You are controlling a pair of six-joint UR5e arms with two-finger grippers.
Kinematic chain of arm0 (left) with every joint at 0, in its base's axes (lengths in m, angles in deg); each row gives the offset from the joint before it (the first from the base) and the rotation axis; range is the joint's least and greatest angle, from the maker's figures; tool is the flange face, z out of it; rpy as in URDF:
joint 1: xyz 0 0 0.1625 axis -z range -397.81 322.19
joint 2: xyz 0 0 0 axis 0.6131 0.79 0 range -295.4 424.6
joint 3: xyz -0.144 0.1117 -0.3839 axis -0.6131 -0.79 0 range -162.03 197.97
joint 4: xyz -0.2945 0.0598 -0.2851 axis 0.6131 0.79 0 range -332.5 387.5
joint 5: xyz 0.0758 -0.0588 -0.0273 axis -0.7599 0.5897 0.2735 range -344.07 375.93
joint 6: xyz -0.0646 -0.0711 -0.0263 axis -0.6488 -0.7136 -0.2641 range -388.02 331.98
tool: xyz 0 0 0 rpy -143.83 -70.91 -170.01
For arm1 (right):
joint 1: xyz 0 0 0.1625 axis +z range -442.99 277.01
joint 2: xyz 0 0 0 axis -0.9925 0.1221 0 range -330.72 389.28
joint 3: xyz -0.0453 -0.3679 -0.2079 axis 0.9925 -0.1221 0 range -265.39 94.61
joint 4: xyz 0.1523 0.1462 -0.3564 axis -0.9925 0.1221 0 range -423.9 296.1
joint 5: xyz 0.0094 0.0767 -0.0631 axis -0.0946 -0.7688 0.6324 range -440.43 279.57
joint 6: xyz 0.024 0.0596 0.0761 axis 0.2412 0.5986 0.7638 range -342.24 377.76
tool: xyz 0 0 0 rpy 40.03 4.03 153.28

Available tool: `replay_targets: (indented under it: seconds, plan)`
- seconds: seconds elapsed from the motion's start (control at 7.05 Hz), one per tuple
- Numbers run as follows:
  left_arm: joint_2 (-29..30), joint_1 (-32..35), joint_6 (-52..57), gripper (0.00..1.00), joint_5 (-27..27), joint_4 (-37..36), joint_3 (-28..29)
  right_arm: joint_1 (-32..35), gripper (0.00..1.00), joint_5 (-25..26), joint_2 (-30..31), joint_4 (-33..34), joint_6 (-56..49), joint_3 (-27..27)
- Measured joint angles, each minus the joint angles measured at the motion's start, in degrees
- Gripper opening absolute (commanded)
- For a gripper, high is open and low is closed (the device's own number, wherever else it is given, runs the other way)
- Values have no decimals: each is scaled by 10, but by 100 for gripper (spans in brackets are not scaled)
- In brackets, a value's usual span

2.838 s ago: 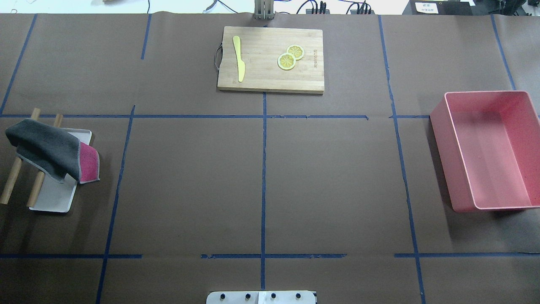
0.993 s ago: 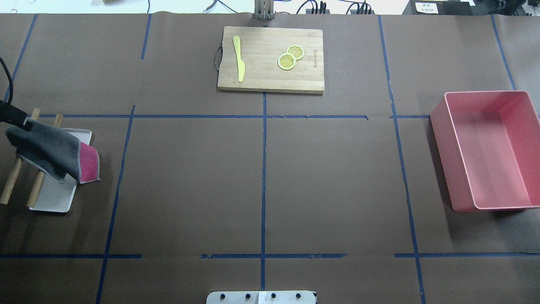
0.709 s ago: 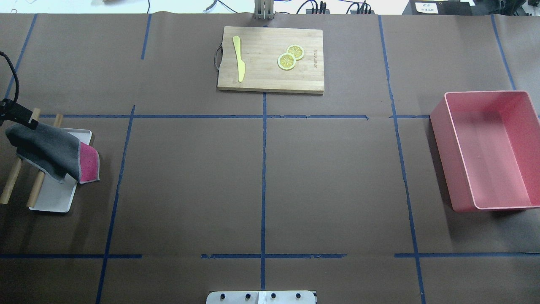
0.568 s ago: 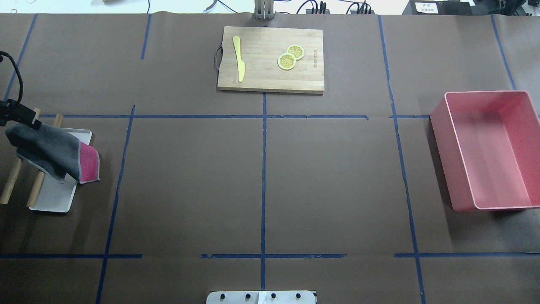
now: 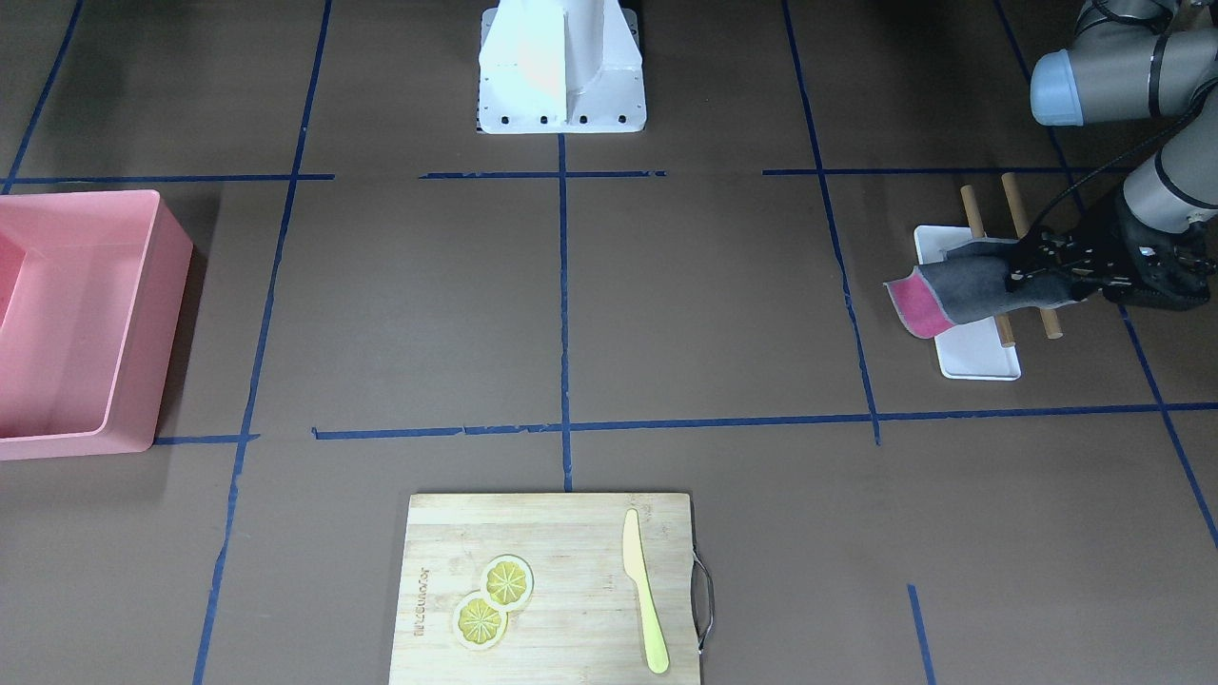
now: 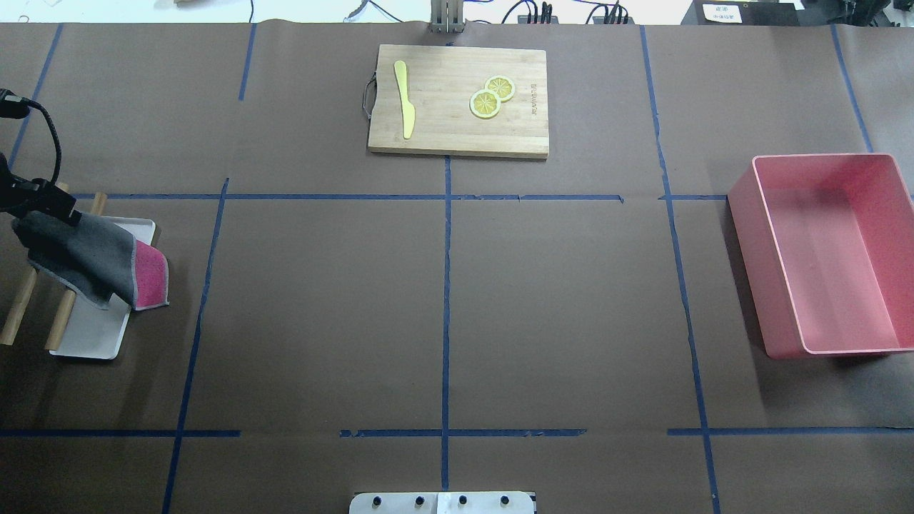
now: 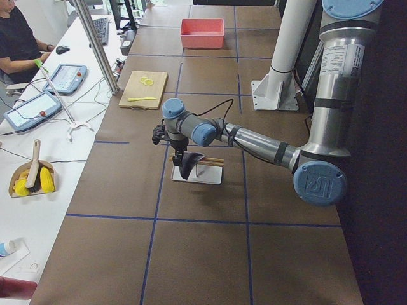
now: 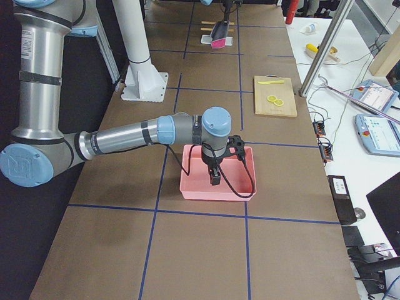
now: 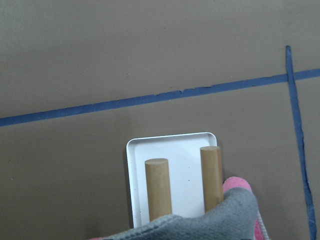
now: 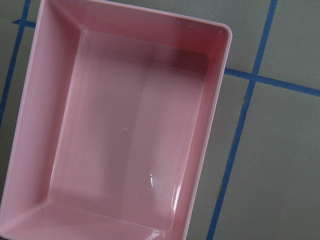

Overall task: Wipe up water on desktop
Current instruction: 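Grasp the grey-and-pink cloth on the white tray with the left gripper, then lift the cloth with the left gripper toward the table center while the right gripper approaches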

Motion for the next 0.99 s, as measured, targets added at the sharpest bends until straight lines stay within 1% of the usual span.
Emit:
replay_targets:
  seconds: [0.28,0.43,0.57,0.85,0.99]
  plan:
    - [-7,-1,0,41,3,-3,-4,-1,100,0,0,0,0,0]
    - [-8,-1,0,28,7,-3,-8,-1,100,-1,0,0,1,0]
    - [-9,-1,0,24,11,-4,-10,-2,100,-3,0,0,1,0]
    - [-10,1,0,26,13,-4,-19,-2,100,-8,0,0,1,0]
    - [-13,1,0,24,11,-4,-28,-2,100,-10,0,0,1,0]
